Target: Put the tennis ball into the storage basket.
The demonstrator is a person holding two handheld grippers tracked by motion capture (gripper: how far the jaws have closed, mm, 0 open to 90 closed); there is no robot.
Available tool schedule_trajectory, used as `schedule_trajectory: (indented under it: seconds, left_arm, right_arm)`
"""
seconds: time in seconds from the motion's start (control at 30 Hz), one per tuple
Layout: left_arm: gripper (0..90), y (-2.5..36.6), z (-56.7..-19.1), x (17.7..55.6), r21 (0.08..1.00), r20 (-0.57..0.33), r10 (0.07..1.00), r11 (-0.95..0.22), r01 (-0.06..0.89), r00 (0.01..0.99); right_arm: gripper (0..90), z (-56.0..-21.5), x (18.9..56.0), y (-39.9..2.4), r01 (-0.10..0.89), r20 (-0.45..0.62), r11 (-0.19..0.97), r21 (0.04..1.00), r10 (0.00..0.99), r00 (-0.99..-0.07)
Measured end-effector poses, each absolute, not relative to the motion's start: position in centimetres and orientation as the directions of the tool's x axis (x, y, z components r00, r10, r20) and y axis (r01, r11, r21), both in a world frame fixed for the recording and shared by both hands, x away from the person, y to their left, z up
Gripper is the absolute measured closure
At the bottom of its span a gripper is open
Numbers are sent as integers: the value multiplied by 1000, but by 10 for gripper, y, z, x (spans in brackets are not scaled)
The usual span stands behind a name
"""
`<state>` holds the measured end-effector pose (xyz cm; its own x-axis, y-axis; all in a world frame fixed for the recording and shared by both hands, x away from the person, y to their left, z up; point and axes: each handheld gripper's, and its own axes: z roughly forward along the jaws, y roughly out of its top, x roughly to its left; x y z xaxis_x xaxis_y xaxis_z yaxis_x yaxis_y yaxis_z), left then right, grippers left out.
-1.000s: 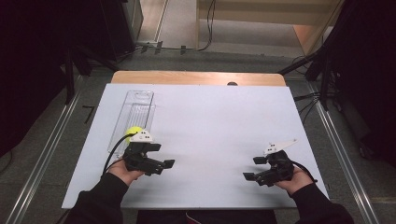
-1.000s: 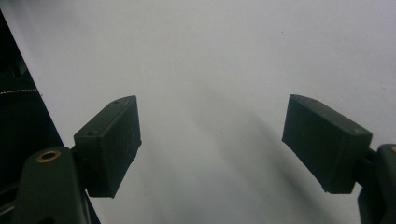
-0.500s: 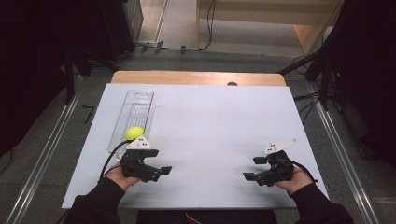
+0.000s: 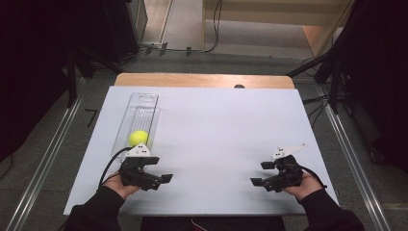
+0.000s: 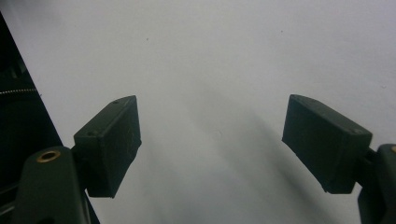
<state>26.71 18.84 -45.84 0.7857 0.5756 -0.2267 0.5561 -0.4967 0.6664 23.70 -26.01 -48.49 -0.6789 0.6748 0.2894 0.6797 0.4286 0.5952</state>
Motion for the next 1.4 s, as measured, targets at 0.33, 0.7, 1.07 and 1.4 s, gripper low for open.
schedule_trajectory:
  seconds: [0.33,0.7,1.07,1.4]
  left_arm:
    - [153,195,-460,263,665,-228,585,-490,564,778]
    - [154,201,-462,263,664,-231,590,-485,568,774]
    - [154,200,-463,263,658,-231,586,-493,568,777]
    - [153,200,-463,263,656,-233,585,-496,570,777]
  right_arm:
    - [174,-485,237,-260,679,289,428,597,674,-679]
    - [174,-485,237,-260,681,290,427,595,676,-678]
    - [174,-485,237,-260,680,289,430,594,675,-679]
    - [174,-485,237,-260,681,288,429,594,676,-678]
